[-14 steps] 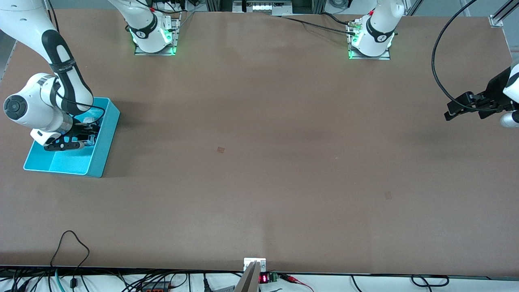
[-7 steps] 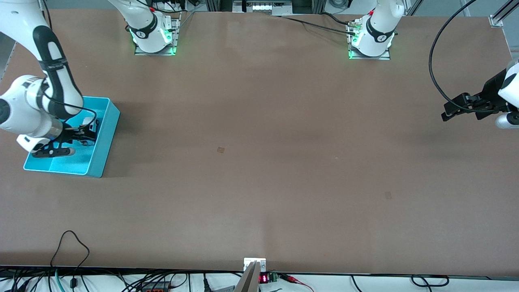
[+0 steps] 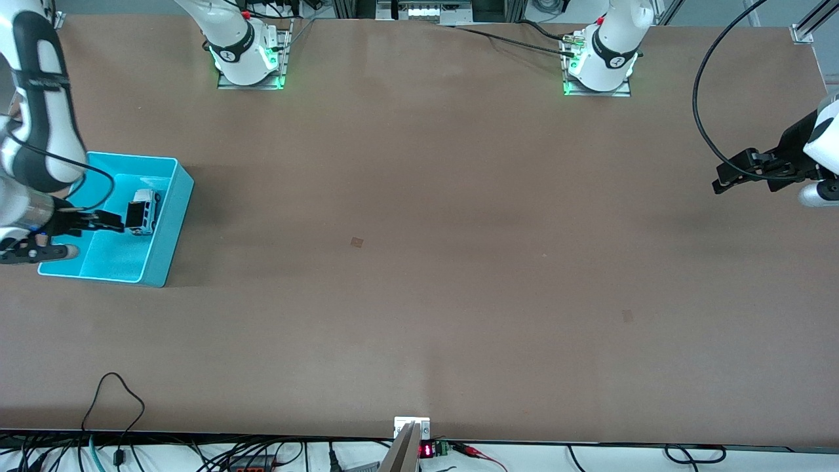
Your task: Wind and store white jeep toy
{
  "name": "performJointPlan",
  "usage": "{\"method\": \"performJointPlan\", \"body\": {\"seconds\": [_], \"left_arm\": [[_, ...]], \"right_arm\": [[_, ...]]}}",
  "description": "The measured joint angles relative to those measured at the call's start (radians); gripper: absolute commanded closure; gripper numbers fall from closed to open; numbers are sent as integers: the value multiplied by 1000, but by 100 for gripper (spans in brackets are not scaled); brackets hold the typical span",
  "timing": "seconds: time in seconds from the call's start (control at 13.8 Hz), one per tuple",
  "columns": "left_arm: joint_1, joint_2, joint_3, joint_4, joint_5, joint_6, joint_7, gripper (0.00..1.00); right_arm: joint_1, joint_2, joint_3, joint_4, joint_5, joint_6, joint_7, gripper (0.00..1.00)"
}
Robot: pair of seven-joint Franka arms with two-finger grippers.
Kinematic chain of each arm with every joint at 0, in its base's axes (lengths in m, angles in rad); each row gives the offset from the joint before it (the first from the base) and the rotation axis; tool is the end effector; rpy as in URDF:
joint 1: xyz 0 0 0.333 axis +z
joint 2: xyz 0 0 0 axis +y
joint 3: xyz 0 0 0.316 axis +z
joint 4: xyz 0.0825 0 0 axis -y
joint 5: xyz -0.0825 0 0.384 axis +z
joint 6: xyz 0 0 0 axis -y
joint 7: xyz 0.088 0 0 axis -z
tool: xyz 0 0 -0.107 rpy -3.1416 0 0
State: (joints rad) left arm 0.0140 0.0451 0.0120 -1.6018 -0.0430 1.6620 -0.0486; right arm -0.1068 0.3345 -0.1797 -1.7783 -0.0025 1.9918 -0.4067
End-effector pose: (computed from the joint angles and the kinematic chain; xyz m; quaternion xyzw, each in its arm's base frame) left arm 0.5754 0.0106 0.5925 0.9990 0.0391 0.0073 0.0212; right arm 0.6041 -0.1699 0.3632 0.9958 0.0637 -0.0648 0.0092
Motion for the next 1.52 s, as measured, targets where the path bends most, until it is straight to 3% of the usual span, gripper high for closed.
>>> {"method": "performJointPlan", "body": {"seconds": [0.43,1.08,1.52], "left_arm": [[0,0,0,0,0,-1,1,0],[2,-7,7,0,0,-32,28,0],[5,-12,10,0,0,-35,33,0]], "right_arm": [[6,-106,53,204,0,-302,0,0],[48,-214,91,301,1,-338,21,0],[183,-209,70,301,1,-356,215,0]]}}
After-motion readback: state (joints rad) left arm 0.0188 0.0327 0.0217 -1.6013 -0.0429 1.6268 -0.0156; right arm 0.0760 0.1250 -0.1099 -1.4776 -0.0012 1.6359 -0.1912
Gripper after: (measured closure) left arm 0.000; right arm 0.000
